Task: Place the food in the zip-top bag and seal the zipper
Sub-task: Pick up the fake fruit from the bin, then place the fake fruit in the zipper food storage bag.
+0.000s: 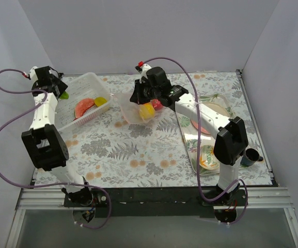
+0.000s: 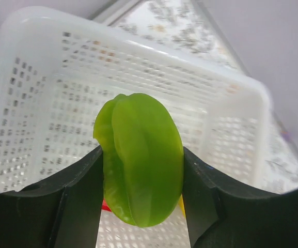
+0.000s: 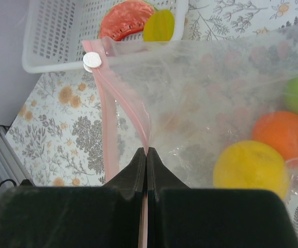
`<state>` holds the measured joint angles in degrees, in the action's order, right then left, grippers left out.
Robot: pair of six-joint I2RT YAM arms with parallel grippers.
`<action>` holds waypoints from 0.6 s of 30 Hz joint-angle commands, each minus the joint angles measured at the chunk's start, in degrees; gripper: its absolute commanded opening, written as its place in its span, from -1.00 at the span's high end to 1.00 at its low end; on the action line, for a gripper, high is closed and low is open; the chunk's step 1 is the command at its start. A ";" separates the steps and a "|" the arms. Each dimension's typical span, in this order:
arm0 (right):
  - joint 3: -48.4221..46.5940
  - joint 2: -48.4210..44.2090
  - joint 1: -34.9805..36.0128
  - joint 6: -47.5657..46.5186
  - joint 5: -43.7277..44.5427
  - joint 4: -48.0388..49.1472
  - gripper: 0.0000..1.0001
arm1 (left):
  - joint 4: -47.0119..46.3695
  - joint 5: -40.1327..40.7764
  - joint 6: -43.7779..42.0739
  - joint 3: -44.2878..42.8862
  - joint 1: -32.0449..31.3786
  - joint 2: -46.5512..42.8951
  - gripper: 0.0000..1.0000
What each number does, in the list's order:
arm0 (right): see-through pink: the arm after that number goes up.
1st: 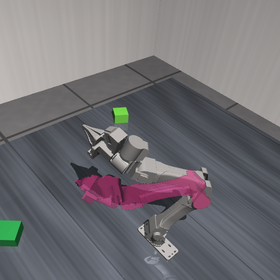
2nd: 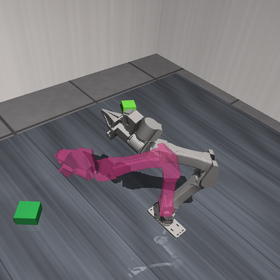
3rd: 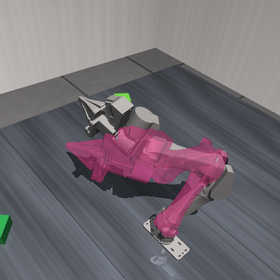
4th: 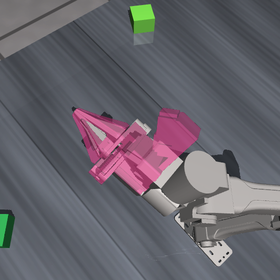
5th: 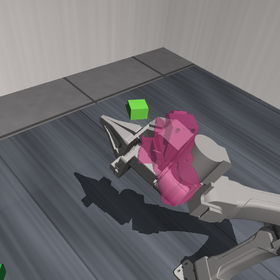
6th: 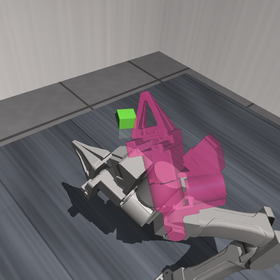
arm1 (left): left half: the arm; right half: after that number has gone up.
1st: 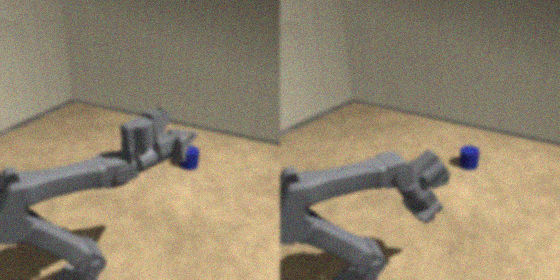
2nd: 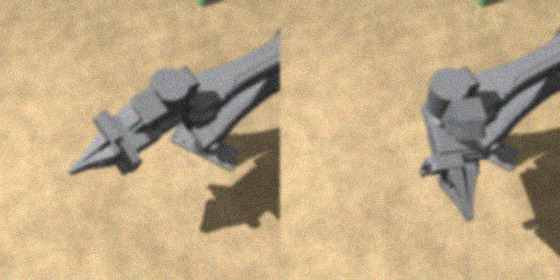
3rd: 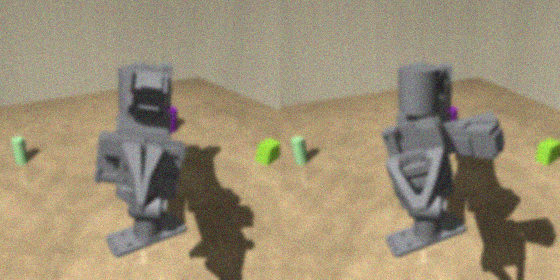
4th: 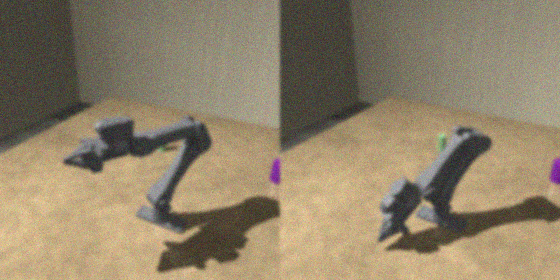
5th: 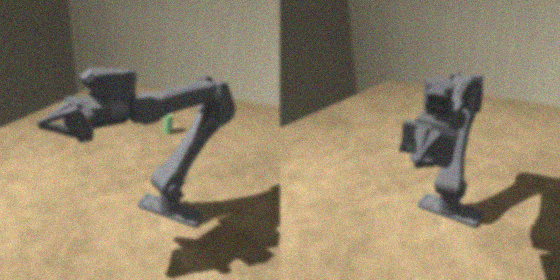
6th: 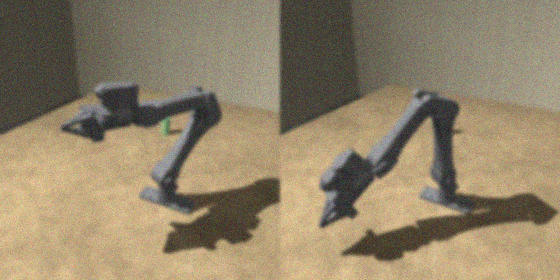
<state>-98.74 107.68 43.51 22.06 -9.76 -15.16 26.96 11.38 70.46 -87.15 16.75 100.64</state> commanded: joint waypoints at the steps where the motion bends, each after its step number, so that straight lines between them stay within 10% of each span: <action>1: -7.95 3.50 -0.18 -0.88 0.88 -3.91 0.97 | -2.26 -11.27 2.14 5.32 -3.99 -9.48 0.45; 18: -22.46 11.77 -0.26 4.39 2.73 -9.28 0.97 | -7.80 -21.76 10.58 18.42 -29.83 -27.78 0.40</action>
<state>-118.10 119.42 43.51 23.99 -7.60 -24.86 21.69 -9.74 78.59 -70.78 -9.15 73.73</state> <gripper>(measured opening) 0.031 0.512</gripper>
